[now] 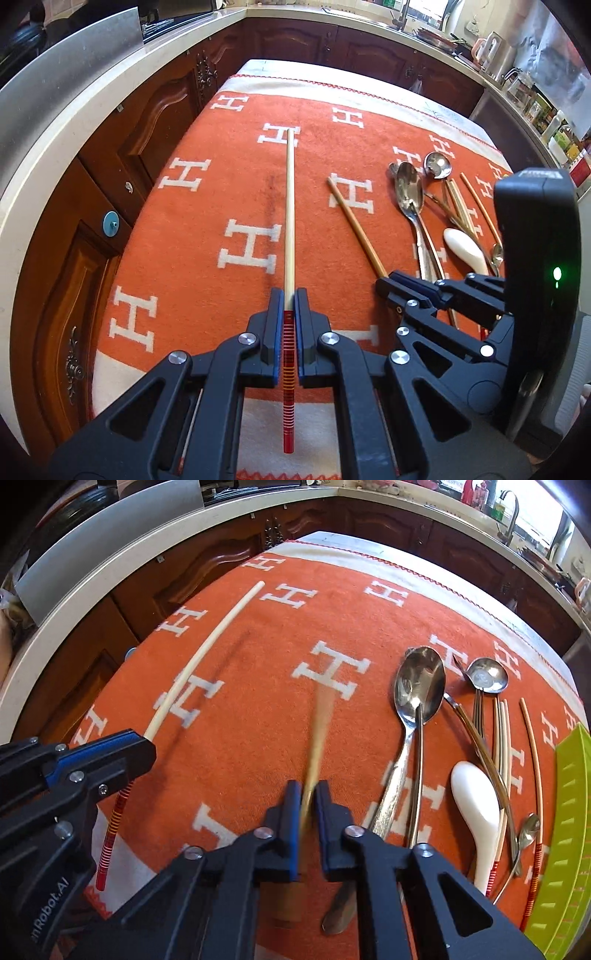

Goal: Organize utensils
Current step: 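Grasp a red-tipped chopstick with the left tool while the right tool grasps another chopstick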

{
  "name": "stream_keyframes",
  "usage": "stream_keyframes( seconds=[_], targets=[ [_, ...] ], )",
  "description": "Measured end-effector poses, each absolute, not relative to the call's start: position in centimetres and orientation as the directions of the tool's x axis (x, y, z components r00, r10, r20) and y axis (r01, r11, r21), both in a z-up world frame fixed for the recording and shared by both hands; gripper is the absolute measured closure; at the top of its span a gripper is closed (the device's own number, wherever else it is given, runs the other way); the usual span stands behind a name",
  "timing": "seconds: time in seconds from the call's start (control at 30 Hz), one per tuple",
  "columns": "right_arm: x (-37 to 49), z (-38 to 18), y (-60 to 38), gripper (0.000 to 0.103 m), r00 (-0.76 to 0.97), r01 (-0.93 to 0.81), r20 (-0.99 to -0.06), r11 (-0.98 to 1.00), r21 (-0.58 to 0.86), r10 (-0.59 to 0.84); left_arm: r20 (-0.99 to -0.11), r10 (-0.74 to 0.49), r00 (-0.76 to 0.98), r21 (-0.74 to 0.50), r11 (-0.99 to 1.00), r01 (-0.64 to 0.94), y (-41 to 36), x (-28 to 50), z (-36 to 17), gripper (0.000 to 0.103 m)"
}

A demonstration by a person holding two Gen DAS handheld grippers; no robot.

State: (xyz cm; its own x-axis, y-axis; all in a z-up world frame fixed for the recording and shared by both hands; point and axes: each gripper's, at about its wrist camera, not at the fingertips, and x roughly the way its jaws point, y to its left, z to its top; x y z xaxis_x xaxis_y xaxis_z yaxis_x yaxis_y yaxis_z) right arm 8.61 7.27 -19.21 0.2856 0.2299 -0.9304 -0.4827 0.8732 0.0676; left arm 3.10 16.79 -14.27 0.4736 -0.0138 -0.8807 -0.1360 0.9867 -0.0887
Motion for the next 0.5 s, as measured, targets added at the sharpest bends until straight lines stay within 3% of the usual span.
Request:
stream_keyframes(
  seconds=[0.3,0.5],
  targets=[
    [8.4,-16.9,1.8,0.097,0.227,-0.369,-0.890,0.880,0.298,0.396,-0.868,-0.052,0.493,-0.120,0.987,-0.107,15.1,2.5,-12.0,0.099],
    [7.3,-13.0,-4.0,0.097,0.287,-0.307,-0.846,0.880,0.363,0.449,-0.849,-0.138,0.510,-0.166,0.986,-0.009,11.2,3.0,-9.2,0.099]
  ],
)
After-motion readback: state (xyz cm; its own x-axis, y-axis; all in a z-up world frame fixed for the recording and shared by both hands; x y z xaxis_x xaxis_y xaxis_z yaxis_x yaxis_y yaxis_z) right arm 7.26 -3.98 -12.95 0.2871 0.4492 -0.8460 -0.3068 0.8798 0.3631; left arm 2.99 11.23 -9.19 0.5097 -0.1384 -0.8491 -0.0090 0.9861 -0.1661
